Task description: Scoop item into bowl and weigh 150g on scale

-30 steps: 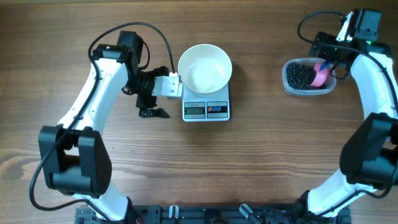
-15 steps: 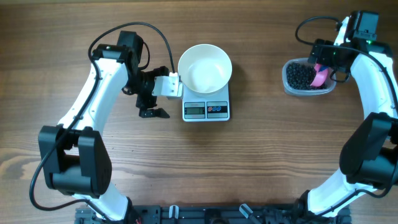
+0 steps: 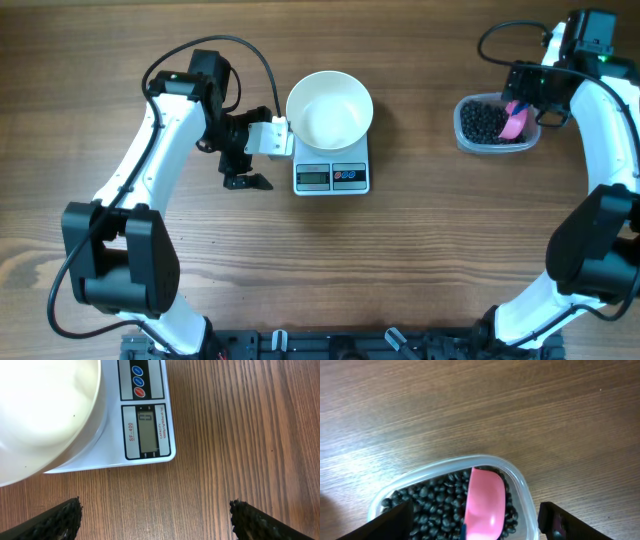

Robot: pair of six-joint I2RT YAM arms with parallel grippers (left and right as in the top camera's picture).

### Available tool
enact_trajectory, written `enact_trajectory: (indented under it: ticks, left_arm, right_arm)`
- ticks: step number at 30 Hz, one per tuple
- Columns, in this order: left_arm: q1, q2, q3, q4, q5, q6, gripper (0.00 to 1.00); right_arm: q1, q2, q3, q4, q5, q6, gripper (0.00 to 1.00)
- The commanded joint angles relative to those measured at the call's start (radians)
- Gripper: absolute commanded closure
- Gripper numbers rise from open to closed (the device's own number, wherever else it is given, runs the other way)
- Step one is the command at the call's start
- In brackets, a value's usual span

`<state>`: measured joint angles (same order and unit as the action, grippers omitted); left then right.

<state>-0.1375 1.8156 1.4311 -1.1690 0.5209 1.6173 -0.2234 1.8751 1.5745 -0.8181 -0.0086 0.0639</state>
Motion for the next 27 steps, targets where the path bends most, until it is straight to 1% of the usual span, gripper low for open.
enact_trajectory:
  ticks: [1, 3, 4, 5, 11, 12, 15, 16, 19, 21, 24, 26, 27]
  left_arm:
    - [-0.003, 0.0, -0.007, 0.0, 0.001, -0.002, 0.0]
    - [-0.003, 0.0, -0.007, 0.0, 0.001, -0.002, 0.0]
    - [-0.003, 0.0, -0.007, 0.0, 0.002, -0.002, 0.0]
    - [-0.003, 0.0, -0.007, 0.0, 0.001, -0.002, 0.0]
    - [-0.003, 0.0, -0.007, 0.0, 0.002, -0.002, 0.0]
    - [-0.003, 0.0, -0.007, 0.0, 0.002, -0.002, 0.0]
    - [-0.003, 0.0, -0.007, 0.0, 0.001, -0.002, 0.0]
    - [-0.003, 0.0, -0.007, 0.0, 0.001, -0.002, 0.0]
    - [-0.003, 0.0, -0.007, 0.0, 0.001, -0.002, 0.0]
    - [-0.003, 0.0, -0.007, 0.0, 0.001, -0.002, 0.0]
    - [-0.003, 0.0, -0.007, 0.0, 0.001, -0.002, 0.0]
    - [-0.003, 0.0, -0.007, 0.0, 0.001, -0.002, 0.0]
    - [-0.003, 0.0, -0.007, 0.0, 0.001, -0.002, 0.0]
  right_arm:
    - [0.0, -0.002, 0.062, -0.066, -0.033, 0.044, 0.18]
    - [0.0, -0.001, 0.061, -0.093, -0.033, 0.064, 0.18]
    - [0.0, -0.001, 0.061, -0.099, -0.034, 0.07, 0.13]
    - [0.0, -0.001, 0.061, -0.094, -0.037, 0.07, 0.01]
    - [0.0, -0.001, 0.061, -0.093, -0.037, 0.068, 0.01]
    - [0.0, -0.001, 0.061, -0.096, -0.037, 0.069, 0.05]
    - [0.0, -0.001, 0.061, -0.103, -0.037, 0.07, 0.25]
    - [0.0, -0.001, 0.061, -0.103, -0.037, 0.07, 0.28]
    - [0.0, -0.001, 0.061, -0.103, -0.037, 0.069, 0.3]
    - [0.0, -0.001, 0.061, -0.1, -0.037, 0.067, 0.29]
    - [0.0, -0.001, 0.061, -0.099, -0.037, 0.066, 0.29]
    - [0.0, -0.001, 0.061, -0.098, -0.037, 0.066, 0.37]
    - [0.0, -0.001, 0.061, -0.096, -0.037, 0.066, 0.37]
